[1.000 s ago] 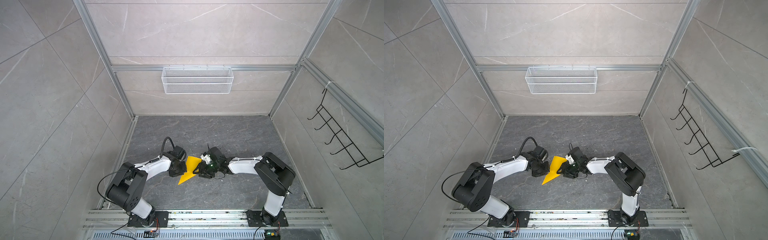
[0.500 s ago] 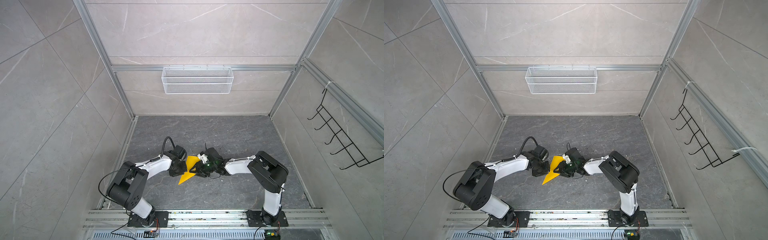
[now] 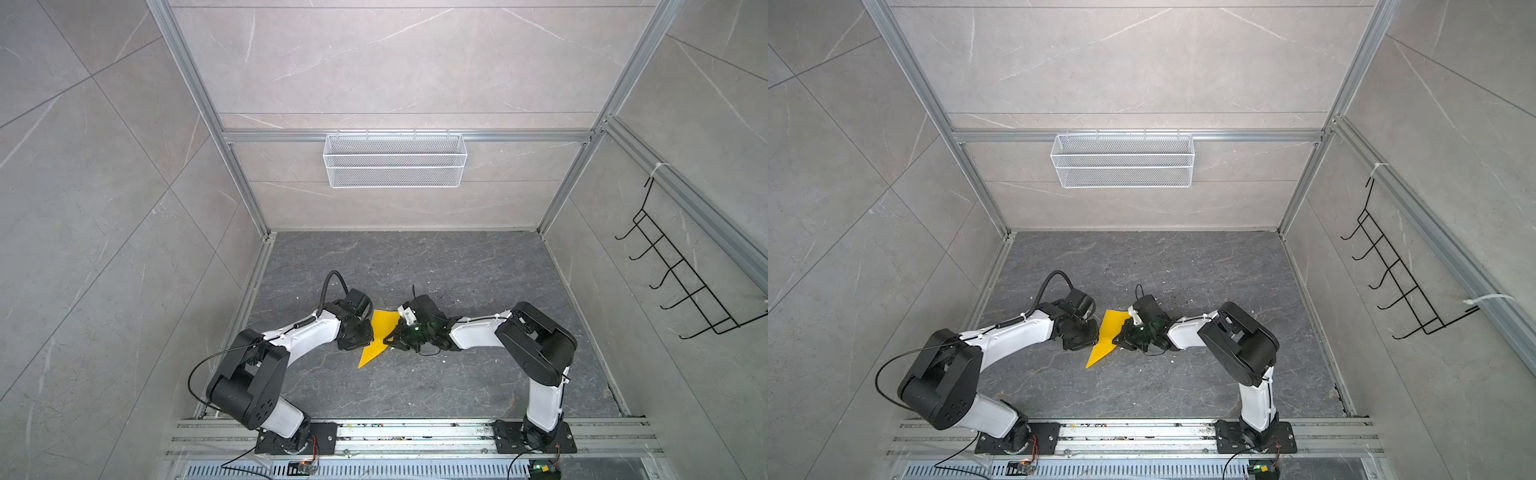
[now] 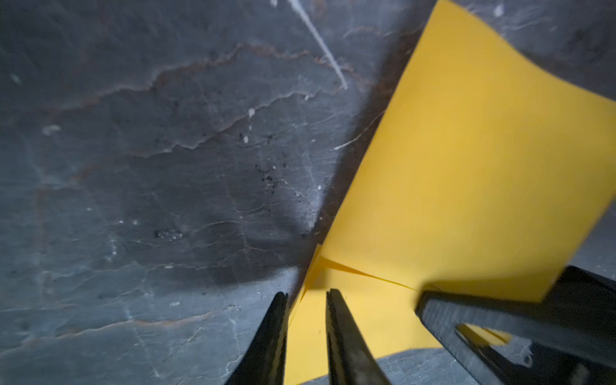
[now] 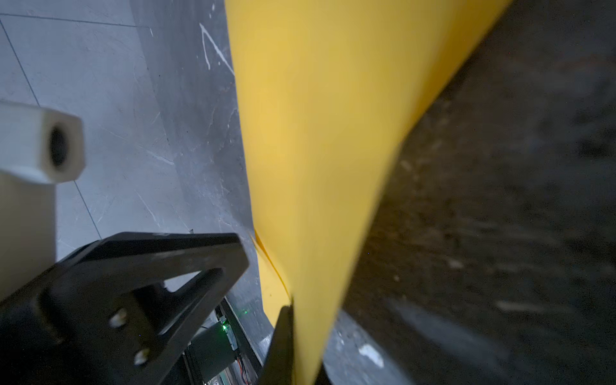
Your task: Fold a paper plane with a square sheet of paper (pick it up from the middle)
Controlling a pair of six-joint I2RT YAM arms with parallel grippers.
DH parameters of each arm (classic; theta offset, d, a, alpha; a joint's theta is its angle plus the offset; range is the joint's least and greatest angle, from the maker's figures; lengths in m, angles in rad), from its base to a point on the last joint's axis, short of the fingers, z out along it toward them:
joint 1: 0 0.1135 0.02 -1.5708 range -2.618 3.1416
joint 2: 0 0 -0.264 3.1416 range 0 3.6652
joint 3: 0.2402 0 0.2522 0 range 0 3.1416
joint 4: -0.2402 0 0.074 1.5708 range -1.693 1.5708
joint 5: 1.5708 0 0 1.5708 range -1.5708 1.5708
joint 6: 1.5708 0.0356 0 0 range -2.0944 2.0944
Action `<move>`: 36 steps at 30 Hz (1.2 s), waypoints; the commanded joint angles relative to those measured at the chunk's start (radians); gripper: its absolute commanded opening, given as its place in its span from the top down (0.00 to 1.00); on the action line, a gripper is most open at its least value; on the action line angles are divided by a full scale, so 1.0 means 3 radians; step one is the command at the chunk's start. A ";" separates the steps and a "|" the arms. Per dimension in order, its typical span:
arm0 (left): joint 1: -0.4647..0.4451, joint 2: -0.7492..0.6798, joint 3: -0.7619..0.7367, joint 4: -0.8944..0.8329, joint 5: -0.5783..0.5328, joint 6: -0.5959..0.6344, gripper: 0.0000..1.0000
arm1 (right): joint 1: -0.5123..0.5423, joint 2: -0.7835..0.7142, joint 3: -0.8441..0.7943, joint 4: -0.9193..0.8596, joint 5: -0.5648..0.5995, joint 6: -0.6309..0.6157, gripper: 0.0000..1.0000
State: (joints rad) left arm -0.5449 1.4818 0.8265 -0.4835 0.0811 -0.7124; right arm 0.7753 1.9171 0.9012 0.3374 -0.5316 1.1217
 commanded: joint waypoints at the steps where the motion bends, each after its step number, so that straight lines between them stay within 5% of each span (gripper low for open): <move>1: 0.0002 -0.0317 0.0028 0.0159 -0.0023 -0.0041 0.63 | -0.0114 -0.0247 -0.0094 -0.0099 0.0170 0.0019 1.00; 10: -0.0143 -0.0441 -0.0032 0.1030 0.0169 0.0594 0.19 | -0.0522 -0.0584 -0.0129 -0.0700 0.0135 0.0029 1.00; 19: -0.0562 -0.0168 -0.0290 0.2202 -0.0075 0.1412 0.01 | -0.0878 -0.0701 0.0009 -0.1259 -0.0047 0.0019 1.00; 28: -0.0948 0.0254 -0.0667 0.3367 -0.0219 0.2515 0.02 | -0.1050 -0.0725 0.0140 -0.1541 -0.0157 0.0096 1.00; 36: -0.0955 0.0735 -0.0718 0.3981 -0.0192 0.2848 0.31 | -0.1063 -0.0643 0.0214 -0.1597 -0.0176 0.0163 1.00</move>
State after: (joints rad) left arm -0.8322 1.6772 0.6125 0.5537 0.0273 0.0551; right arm 0.4595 1.7218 0.9348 -0.1081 -0.5724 1.1542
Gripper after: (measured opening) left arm 0.707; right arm 0.050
